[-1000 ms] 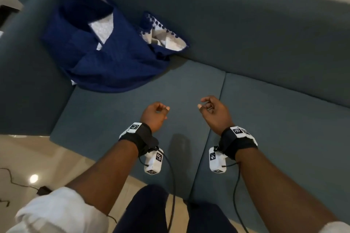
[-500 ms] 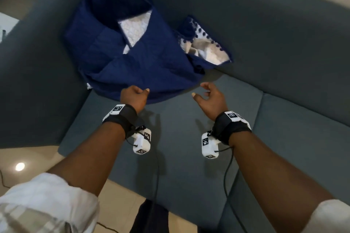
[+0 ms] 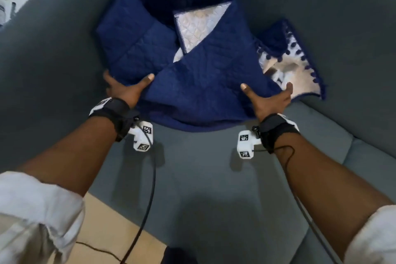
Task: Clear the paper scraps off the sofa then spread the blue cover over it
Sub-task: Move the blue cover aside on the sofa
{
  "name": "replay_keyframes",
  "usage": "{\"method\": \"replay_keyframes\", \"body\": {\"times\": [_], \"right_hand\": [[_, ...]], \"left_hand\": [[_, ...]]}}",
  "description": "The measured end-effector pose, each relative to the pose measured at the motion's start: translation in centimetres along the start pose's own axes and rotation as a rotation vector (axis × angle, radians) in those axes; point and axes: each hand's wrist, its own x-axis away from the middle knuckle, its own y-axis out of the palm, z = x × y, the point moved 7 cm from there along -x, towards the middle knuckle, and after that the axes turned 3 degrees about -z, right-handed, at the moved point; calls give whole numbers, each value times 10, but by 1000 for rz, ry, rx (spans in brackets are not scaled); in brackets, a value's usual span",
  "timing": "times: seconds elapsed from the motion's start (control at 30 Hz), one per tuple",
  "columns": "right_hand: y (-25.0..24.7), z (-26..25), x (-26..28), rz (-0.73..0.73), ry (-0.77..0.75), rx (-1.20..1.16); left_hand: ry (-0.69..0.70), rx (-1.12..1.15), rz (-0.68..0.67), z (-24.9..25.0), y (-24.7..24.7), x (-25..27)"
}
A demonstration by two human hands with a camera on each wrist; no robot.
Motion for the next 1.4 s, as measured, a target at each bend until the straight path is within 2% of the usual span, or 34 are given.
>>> {"method": "replay_keyframes", "body": {"times": [0.03,0.1,0.2,0.27,0.43,0.53,0.6,0.77,0.9,1.03,1.13,1.27,1.4], "right_hand": [[10,2,-7,-53,50,-37],[29,-2,-20,-119,49,21],[51,-8,-27,-195,5,219],[65,-7,-29,-231,-36,262],[105,-44,5,-547,-177,-180],[118,-80,32,-651,-235,-297],[109,-91,42,-690,-234,-378],[60,-90,60,-774,-250,-416],[10,-71,84,-754,-223,-425],[-57,-49,108,-649,-243,-430],[-125,-23,120,-539,-274,-408],[-228,23,136,-319,-314,-321],[-319,67,157,-215,-314,-226]], "left_hand": [[8,29,-37,-6,7,-17],[46,20,-130,-15,25,-43],[108,-92,-198,4,46,-39],[143,-169,-228,14,57,-29],[290,-229,-449,54,107,31],[452,-339,-602,71,142,85],[531,-355,-658,81,149,113],[514,-261,-824,98,137,170],[437,-146,-846,113,129,233],[365,-40,-904,112,136,292],[372,-93,-1001,106,151,341],[366,-37,-1141,93,171,397],[340,-107,-1230,66,203,456]]}}
